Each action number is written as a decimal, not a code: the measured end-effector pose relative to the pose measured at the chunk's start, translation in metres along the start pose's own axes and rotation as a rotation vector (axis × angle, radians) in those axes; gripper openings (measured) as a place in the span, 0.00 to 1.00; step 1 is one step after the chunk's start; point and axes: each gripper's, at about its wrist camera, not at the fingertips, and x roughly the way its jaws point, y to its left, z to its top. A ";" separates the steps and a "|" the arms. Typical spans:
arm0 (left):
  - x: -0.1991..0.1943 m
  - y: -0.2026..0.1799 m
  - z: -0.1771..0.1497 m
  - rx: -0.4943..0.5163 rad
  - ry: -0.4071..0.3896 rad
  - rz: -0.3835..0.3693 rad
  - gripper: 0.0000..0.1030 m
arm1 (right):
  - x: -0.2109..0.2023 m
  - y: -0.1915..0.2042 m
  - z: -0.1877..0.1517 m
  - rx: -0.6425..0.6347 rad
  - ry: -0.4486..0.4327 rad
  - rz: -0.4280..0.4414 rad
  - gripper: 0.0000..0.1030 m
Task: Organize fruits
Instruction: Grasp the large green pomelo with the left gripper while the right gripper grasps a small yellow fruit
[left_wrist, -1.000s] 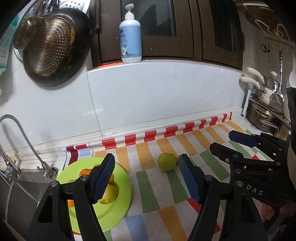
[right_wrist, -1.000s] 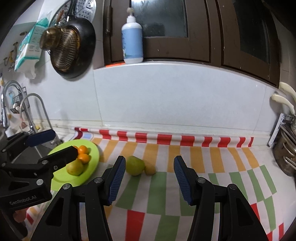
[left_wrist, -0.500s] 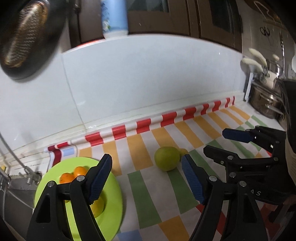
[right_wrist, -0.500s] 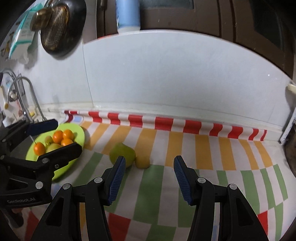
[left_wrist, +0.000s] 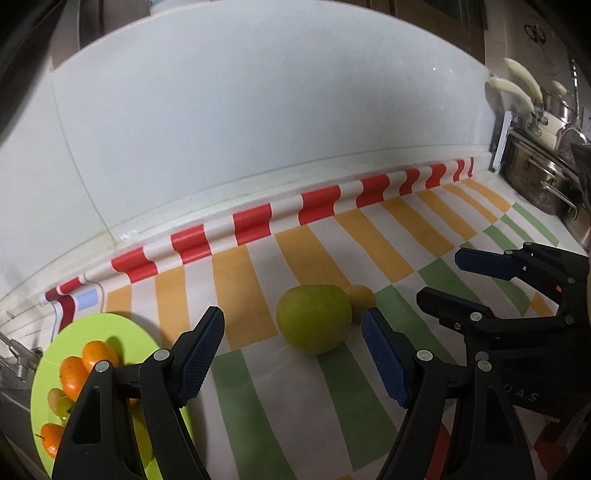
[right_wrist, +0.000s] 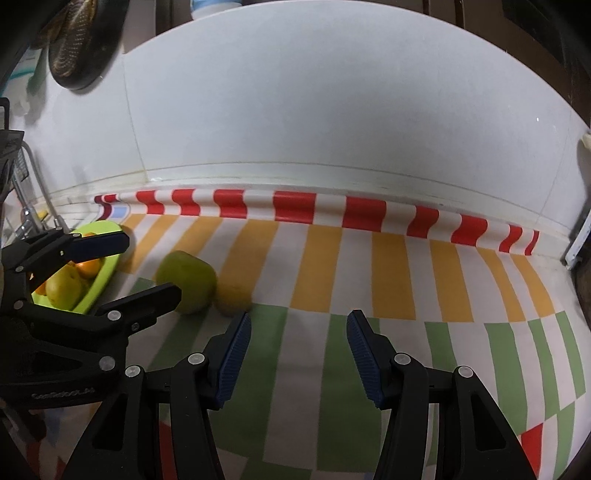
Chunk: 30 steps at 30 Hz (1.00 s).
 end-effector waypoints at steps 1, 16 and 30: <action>0.003 0.001 0.001 -0.004 0.004 -0.008 0.73 | 0.001 -0.001 0.000 0.002 0.003 -0.002 0.53; 0.024 0.007 0.000 -0.023 0.035 -0.086 0.47 | 0.020 0.000 0.001 -0.003 0.026 0.016 0.53; -0.001 0.033 -0.005 -0.072 0.046 -0.005 0.47 | 0.043 0.030 0.017 -0.046 0.061 0.120 0.53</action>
